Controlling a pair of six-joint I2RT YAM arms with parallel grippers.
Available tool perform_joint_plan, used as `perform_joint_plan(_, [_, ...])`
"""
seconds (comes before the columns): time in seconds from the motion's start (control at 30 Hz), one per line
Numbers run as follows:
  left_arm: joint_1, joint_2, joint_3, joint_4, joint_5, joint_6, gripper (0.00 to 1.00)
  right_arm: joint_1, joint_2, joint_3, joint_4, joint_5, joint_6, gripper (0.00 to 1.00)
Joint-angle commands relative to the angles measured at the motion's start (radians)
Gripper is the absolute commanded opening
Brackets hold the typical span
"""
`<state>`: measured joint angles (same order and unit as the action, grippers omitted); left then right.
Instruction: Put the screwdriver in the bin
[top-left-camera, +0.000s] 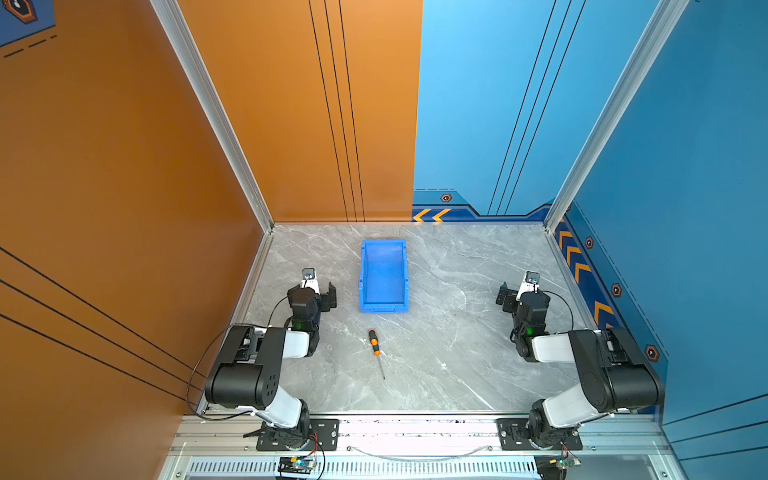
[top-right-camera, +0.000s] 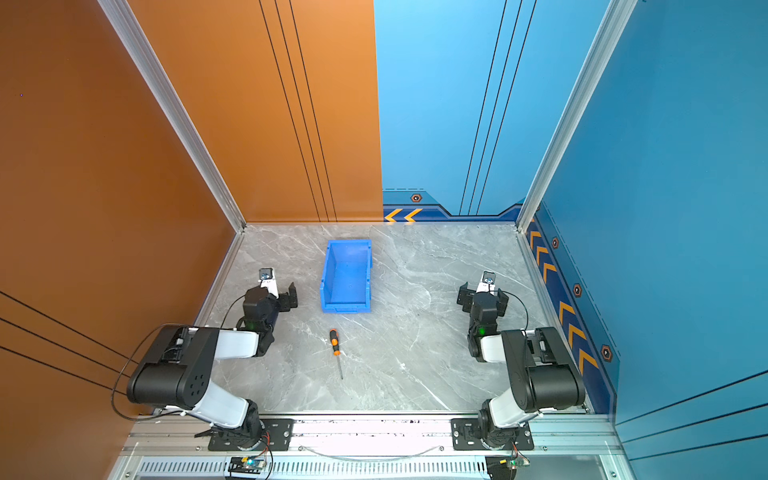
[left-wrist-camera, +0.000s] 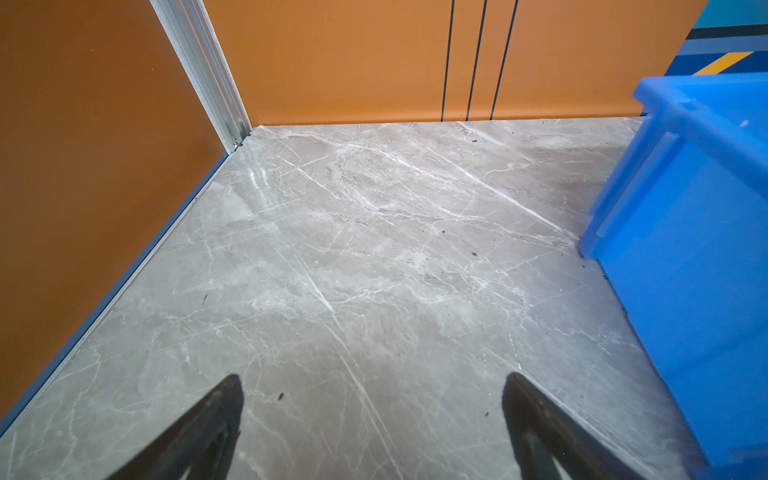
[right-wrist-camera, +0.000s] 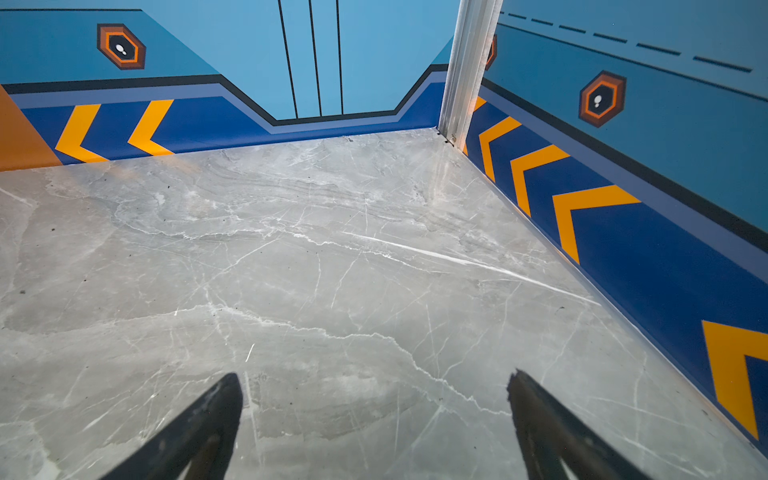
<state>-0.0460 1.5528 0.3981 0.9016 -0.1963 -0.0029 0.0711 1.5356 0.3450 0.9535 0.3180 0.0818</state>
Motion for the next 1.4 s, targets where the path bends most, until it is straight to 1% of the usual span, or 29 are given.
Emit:
perform_joint_plan(0.0, [0.006, -0.008, -0.011, -0.001, 0.001, 0.009, 0.98, 0.003, 0.007, 0.014, -0.014, 0.015, -0.005, 1.00])
perform_joint_plan(0.1, [0.006, -0.058, 0.002, -0.069, 0.001, 0.008, 0.98, 0.015, -0.029, 0.018, -0.053, 0.025, -0.012, 1.00])
perform_joint_plan(0.13, [0.006, -0.085, 0.011, -0.109, 0.003, 0.007, 0.98, 0.018, -0.041, 0.016, -0.049, 0.037, -0.018, 1.00])
perform_joint_plan(0.17, [0.008, -0.109, 0.020, -0.157, 0.002, 0.003, 0.98, 0.027, -0.067, 0.020, -0.087, 0.062, -0.018, 1.00])
perform_joint_plan(0.3, [0.011, -0.209, 0.071, -0.367, 0.013, -0.023, 0.98, 0.040, -0.192, 0.056, -0.263, 0.071, -0.019, 1.00])
perform_joint_plan(0.43, [0.006, -0.280, 0.196, -0.667, -0.004, -0.054, 0.98, 0.069, -0.338, 0.079, -0.418, 0.080, 0.020, 1.00])
perform_joint_plan(0.5, [-0.002, -0.311, 0.266, -0.821, -0.046, -0.111, 0.98, 0.095, -0.414, 0.101, -0.519, 0.096, 0.054, 1.00])
perform_joint_plan(0.53, [-0.003, -0.324, 0.306, -0.897, -0.050, -0.140, 0.98, 0.113, -0.453, 0.116, -0.581, 0.116, 0.084, 1.00])
perform_joint_plan(0.6, [-0.008, -0.343, 0.365, -1.015, -0.006, -0.178, 0.98, 0.142, -0.521, 0.163, -0.738, 0.165, 0.183, 1.00])
perform_joint_plan(0.67, [-0.029, -0.358, 0.421, -1.151, 0.000, -0.208, 0.98, 0.159, -0.562, 0.222, -0.919, 0.172, 0.281, 1.00])
perform_joint_plan(0.73, [-0.058, -0.366, 0.473, -1.266, -0.027, -0.243, 0.98, 0.183, -0.585, 0.285, -1.088, 0.151, 0.340, 1.00])
perform_joint_plan(0.8, [-0.087, -0.372, 0.513, -1.360, -0.035, -0.284, 0.98, 0.226, -0.596, 0.336, -1.229, 0.125, 0.367, 1.00])
perform_joint_plan(0.87, [-0.121, -0.392, 0.519, -1.401, -0.019, -0.299, 0.98, 0.270, -0.605, 0.363, -1.314, 0.103, 0.368, 1.00])
perform_joint_plan(0.97, [-0.190, -0.417, 0.541, -1.505, -0.024, -0.344, 0.98, 0.334, -0.610, 0.384, -1.396, 0.078, 0.357, 1.00])
perform_joint_plan(1.07, [-0.284, -0.449, 0.552, -1.597, -0.021, -0.418, 0.98, 0.389, -0.639, 0.383, -1.413, 0.041, 0.344, 1.00])
perform_joint_plan(1.17, [-0.373, -0.463, 0.539, -1.654, 0.014, -0.513, 0.98, 0.443, -0.664, 0.370, -1.409, 0.006, 0.333, 1.00])
perform_joint_plan(1.27, [-0.468, -0.469, 0.505, -1.667, 0.002, -0.630, 0.98, 0.490, -0.666, 0.365, -1.420, -0.023, 0.327, 1.00])
perform_joint_plan(1.37, [-0.546, -0.450, 0.466, -1.665, -0.018, -0.741, 0.98, 0.529, -0.675, 0.338, -1.411, -0.047, 0.330, 1.00])
